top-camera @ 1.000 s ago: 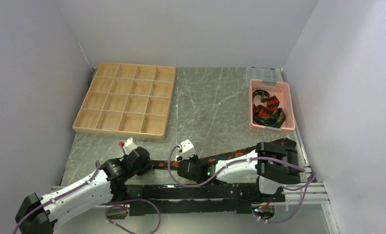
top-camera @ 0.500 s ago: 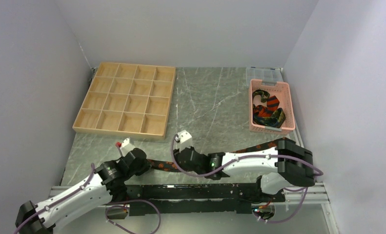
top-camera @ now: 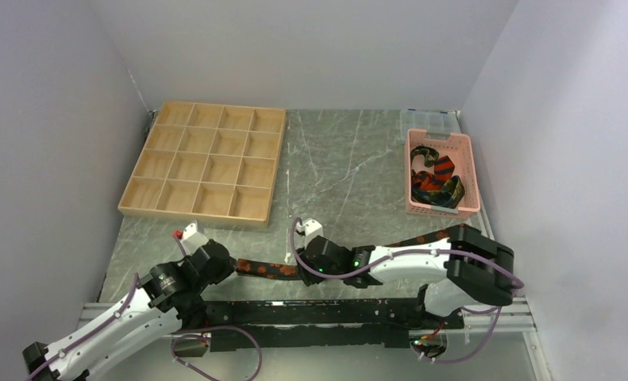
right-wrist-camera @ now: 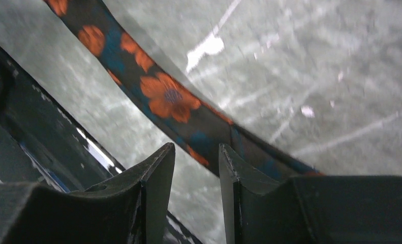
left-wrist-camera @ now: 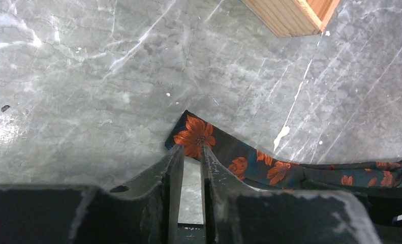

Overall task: Roll the ties
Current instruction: Flatten out the tie at the center of the board.

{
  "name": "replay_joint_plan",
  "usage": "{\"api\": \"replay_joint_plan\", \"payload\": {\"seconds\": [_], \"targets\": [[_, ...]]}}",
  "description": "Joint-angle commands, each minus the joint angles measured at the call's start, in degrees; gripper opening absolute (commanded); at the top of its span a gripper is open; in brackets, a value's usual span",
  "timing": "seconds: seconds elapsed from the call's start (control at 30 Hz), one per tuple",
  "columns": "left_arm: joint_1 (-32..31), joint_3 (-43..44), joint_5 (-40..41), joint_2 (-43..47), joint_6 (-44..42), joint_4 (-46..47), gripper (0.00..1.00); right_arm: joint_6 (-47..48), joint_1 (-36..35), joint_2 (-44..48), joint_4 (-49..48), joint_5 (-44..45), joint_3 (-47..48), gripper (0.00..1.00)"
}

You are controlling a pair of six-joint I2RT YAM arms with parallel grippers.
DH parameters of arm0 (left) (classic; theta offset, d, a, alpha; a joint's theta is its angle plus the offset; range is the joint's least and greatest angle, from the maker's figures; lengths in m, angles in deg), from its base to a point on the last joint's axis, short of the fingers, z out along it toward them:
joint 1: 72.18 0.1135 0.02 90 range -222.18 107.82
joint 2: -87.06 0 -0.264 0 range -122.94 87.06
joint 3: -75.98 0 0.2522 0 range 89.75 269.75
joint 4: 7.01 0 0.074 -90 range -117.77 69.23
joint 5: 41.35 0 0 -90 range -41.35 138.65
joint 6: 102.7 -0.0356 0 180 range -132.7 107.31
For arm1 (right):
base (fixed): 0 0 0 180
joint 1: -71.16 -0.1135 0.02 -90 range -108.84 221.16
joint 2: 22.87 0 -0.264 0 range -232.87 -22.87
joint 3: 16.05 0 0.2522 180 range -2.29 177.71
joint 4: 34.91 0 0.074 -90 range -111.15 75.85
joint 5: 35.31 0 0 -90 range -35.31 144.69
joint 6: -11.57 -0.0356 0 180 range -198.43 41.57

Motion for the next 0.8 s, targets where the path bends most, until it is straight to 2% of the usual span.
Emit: {"api": "replay_joint_plan", "payload": {"seconds": [0.0, 0.27, 0.63, 0.67, 0.77], "targets": [[0.1, 1.1, 2.1, -1.7, -1.0, 1.9, 0.27, -3.2, -0.1, 4.0, -0.4, -2.6, -4.8, 0.42], [0.1, 0.1, 1.6, -2.6, -1.2, 3.4, 0.27, -6.7, 1.4, 0.4, -0.2, 4.3, -7.0, 0.42], [0.1, -2.6, 3.8, 4.0, -0.2, 1.7, 0.29, 1.8, 3.5, -3.6, -2.3, 13.5, -3.3, 0.42], [0.1, -2.8, 3.9, 3.9, -0.2, 1.9, 0.30, 2.3, 3.5, -3.6, -2.4, 13.6, -3.3, 0.42], [0.2, -2.5, 4.4, 2.6, 0.9, 1.5, 0.45, 3.0, 3.3, -1.8, -3.1, 12.9, -4.4, 0.42]]}}
